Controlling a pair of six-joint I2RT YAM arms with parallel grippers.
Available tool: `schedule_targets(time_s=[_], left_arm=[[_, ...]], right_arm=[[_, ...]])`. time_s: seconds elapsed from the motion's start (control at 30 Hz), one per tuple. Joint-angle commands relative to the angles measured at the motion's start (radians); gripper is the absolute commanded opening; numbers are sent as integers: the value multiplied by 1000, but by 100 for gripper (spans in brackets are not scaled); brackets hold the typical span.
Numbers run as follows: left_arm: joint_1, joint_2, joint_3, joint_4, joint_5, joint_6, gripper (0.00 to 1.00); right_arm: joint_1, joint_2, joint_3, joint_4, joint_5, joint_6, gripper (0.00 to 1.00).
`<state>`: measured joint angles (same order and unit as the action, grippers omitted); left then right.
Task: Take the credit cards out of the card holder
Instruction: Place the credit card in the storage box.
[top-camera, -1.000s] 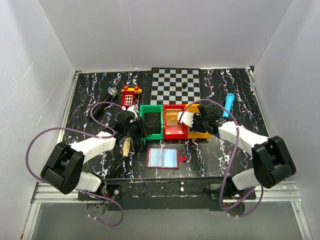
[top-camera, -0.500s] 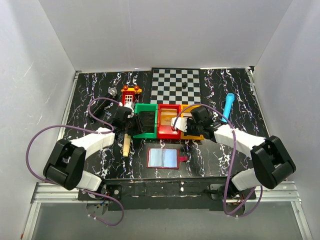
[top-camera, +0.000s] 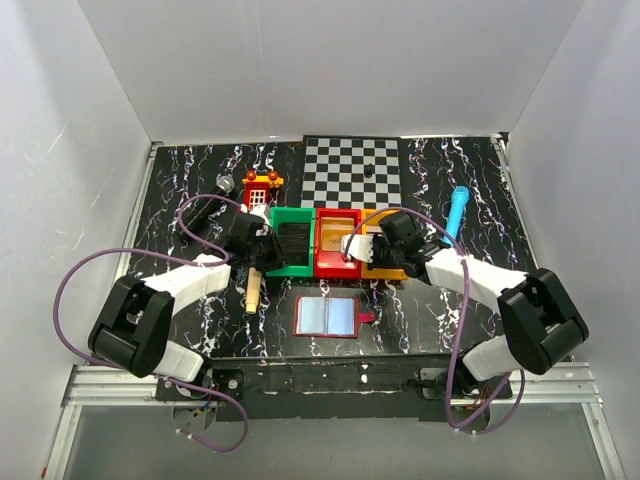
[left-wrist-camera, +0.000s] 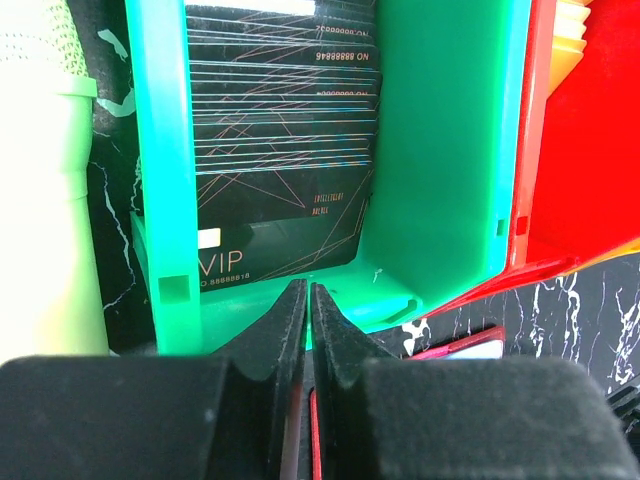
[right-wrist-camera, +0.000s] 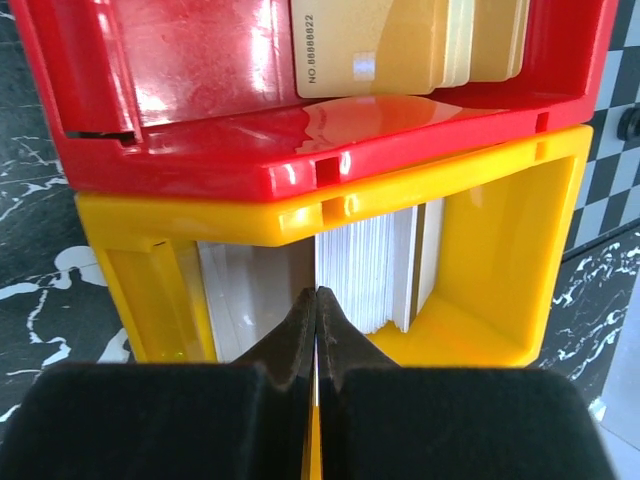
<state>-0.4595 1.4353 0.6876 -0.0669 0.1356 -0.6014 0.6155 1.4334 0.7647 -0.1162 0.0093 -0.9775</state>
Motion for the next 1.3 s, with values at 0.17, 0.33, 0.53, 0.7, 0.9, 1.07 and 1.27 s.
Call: schedule_targets(time_s=[0.17,0.33,0.53,0.7,0.9,1.07,1.27], left_arm=[[2,0,6,-10,32,28,0],[2,-3,7,-8,38,29,0],[2,2,6,-7,42,31,0],[2,5,10,-10,44,32,0],[2,4,15,-13,42,34,0],[2,7,20,-10,50,32,0],[2,5,17,-1,58,26,0]], right_arm=[[-13,25,62,105,87,-46,1],[-13,33,62,168,107,-49,1],[-13,32,71,194,110,-52,1],[-11,41,84,191,106,-58,1],[-13,36,71,193,96,-52,1],[-16,15,70,194,81,-52,1],[-16,-2,79,118,23,-49,1]])
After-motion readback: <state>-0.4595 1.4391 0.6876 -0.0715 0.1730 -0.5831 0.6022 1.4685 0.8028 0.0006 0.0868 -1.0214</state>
